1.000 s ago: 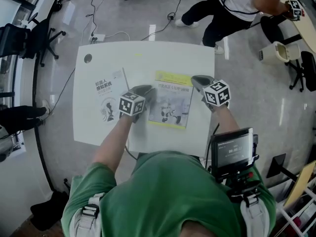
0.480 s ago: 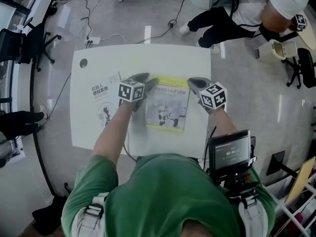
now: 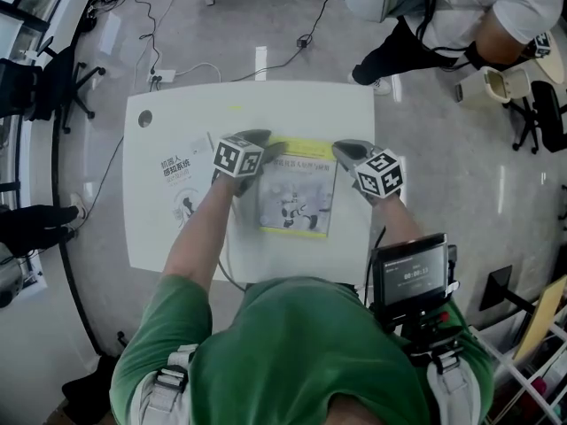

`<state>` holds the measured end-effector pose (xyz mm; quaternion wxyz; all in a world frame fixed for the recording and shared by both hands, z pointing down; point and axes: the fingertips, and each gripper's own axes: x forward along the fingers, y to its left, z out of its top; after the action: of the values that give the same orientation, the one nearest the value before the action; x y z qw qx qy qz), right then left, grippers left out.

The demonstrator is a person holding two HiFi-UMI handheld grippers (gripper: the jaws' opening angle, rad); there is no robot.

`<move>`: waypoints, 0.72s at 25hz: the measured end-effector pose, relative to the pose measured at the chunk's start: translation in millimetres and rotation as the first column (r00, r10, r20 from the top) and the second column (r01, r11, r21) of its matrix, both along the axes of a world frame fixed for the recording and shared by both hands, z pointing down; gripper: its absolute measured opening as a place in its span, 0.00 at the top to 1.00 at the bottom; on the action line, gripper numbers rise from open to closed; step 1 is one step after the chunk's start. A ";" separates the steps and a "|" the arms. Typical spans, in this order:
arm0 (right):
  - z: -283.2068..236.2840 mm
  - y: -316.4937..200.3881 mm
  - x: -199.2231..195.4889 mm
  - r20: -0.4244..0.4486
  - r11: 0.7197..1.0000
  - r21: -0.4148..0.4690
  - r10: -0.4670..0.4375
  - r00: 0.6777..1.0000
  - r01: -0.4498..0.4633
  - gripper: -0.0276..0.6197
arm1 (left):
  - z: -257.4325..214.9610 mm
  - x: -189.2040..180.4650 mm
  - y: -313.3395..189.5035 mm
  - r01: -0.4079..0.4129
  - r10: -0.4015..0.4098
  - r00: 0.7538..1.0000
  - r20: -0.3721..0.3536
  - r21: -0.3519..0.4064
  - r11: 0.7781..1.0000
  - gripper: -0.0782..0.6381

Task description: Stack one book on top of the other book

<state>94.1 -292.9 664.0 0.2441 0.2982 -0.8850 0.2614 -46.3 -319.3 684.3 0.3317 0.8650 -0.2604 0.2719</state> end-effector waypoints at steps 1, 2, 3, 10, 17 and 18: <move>-0.3 0.0 -0.1 0.002 1.000 0.000 0.001 1.000 -0.001 0.91 | -2.7 -2.1 -2.0 0.008 -0.008 1.000 -0.003 0.005 1.000 0.59; -0.5 0.1 -0.4 0.004 1.000 0.000 0.001 1.000 -0.001 0.91 | -5.6 -4.3 -3.9 0.014 -0.014 1.000 -0.006 0.014 1.000 0.60; -0.6 0.1 -0.5 0.006 1.000 0.000 0.001 1.000 -0.001 0.91 | -8.3 -6.0 -5.3 0.017 -0.017 1.000 -0.009 0.024 1.000 0.63; 2.7 0.4 1.1 0.011 1.000 -0.006 0.011 1.000 -0.011 0.91 | -28.0 -9.9 -9.6 0.030 -0.025 0.997 -0.067 0.084 0.996 0.76; 6.8 -0.7 1.8 -0.006 0.999 -0.025 -0.033 0.999 0.033 0.89 | -37.5 -7.5 -8.7 0.034 -0.024 0.994 -0.104 0.096 0.995 0.78; 6.9 -0.7 1.2 -0.012 0.998 -0.025 -0.051 0.999 0.051 0.87 | -38.1 -7.4 -8.6 0.037 -0.027 0.994 -0.109 0.093 0.995 0.78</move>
<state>95.3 -293.6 670.9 0.2599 0.2743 -0.8875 0.2640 -53.7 -328.0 646.2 0.3081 0.8889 -0.2687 0.2068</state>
